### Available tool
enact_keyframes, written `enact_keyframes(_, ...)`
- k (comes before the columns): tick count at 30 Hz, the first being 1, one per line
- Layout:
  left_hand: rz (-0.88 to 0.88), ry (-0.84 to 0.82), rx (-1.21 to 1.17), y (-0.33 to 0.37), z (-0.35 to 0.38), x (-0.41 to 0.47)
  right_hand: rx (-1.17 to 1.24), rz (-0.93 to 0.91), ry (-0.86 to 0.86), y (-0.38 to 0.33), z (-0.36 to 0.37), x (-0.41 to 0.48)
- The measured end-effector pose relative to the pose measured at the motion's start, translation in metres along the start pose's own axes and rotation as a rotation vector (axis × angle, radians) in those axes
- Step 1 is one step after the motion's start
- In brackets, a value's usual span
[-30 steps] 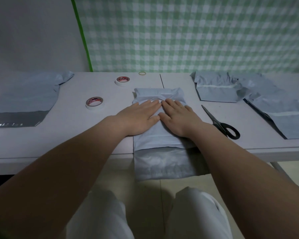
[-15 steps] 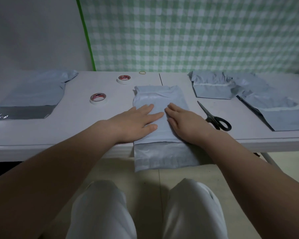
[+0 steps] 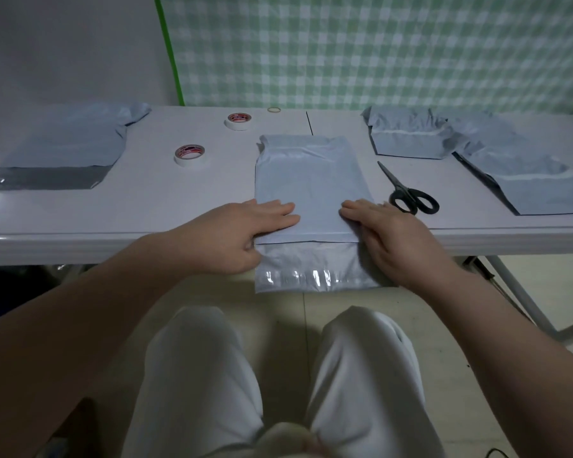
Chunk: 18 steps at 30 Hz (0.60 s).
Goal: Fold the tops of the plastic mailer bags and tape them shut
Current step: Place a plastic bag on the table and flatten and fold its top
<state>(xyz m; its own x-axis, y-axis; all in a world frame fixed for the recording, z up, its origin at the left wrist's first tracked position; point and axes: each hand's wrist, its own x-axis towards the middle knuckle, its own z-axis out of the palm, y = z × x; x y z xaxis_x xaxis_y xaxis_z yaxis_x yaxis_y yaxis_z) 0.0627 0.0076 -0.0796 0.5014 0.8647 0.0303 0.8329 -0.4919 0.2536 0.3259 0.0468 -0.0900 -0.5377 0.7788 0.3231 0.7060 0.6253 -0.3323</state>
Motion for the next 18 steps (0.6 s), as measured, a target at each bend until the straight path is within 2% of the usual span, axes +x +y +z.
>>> enact_keyframes(3, -0.003, 0.032, 0.117, -0.003, 0.008, -0.007, 0.005, -0.036, 0.02, 0.01, -0.003, -0.011)
enact_keyframes(6, 0.013, 0.1, 0.106, -0.002, 0.011, -0.011, -0.006, -0.038, -0.022, 0.027, -0.006, -0.016)
enact_keyframes(9, -0.033, 0.129, 0.006, 0.0, 0.009, -0.009, -0.048, -0.052, -0.046, 0.031, -0.009, -0.015)
enact_keyframes(13, -0.077, 0.3, -0.135, 0.006, 0.008, -0.006, 0.034, -0.044, -0.01, 0.026, -0.013, -0.013)
enact_keyframes(18, -0.287, 0.498, -0.297, 0.009, 0.005, 0.006, 0.102, -0.006, -0.028, 0.019, -0.029, -0.009)
